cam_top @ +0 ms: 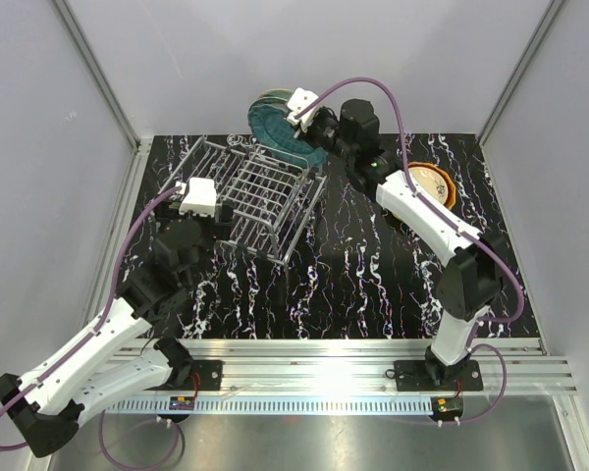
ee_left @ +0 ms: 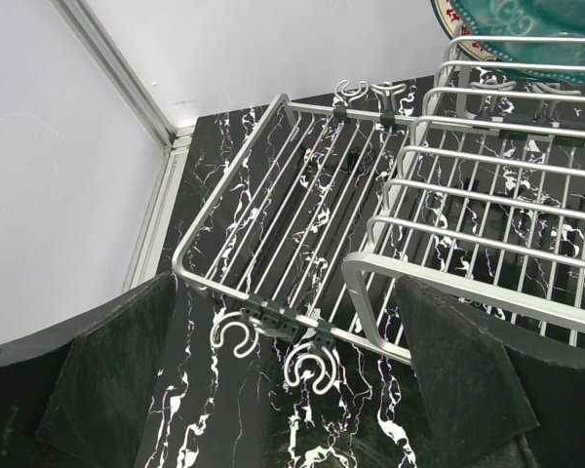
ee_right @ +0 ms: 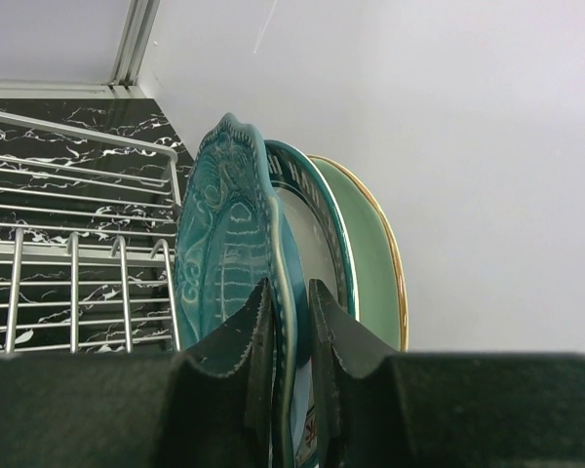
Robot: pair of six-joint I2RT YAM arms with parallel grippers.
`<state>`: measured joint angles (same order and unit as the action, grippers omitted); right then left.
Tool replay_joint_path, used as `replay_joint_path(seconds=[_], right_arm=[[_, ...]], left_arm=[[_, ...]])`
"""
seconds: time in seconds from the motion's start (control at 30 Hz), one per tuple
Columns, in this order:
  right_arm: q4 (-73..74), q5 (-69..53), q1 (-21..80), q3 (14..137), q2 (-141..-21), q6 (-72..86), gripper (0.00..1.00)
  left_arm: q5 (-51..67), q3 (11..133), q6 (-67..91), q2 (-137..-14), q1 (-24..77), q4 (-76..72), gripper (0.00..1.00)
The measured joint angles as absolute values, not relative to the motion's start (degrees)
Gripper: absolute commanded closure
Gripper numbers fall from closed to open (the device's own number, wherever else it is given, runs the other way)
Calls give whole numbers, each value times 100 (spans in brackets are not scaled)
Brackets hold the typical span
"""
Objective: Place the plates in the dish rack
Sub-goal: Insert the plate into the dish rack
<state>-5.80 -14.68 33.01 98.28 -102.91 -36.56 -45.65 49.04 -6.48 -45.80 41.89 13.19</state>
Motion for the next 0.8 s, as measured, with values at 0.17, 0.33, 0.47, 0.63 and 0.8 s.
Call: replay_joint_path(seconds=[0.17,0.33,0.47,0.63,0.8], right_arm=[[-637,-1466,3301,9828,-10357,-3597,98],[-751,-1470,3301,9828,-10433,-3529,89],[-832,-1466,3301,9828,-10473,-3468,85],[-878,-1466,3301,9828,-10501,-3424,72],[-928,-1457,3301,9828,-10512,-3345,69]], left_arm=[[-4558,4904,-650,-4580,4189,1321,1],[-4547,4904,-650,-4580,4189,1321,1],[-4543,4904,-648,-4580,4189,1321,1],[-4532,4904,-648,-4580,4189,1321,1],[-4523,4904,-648,-4582,4189,1321,1]])
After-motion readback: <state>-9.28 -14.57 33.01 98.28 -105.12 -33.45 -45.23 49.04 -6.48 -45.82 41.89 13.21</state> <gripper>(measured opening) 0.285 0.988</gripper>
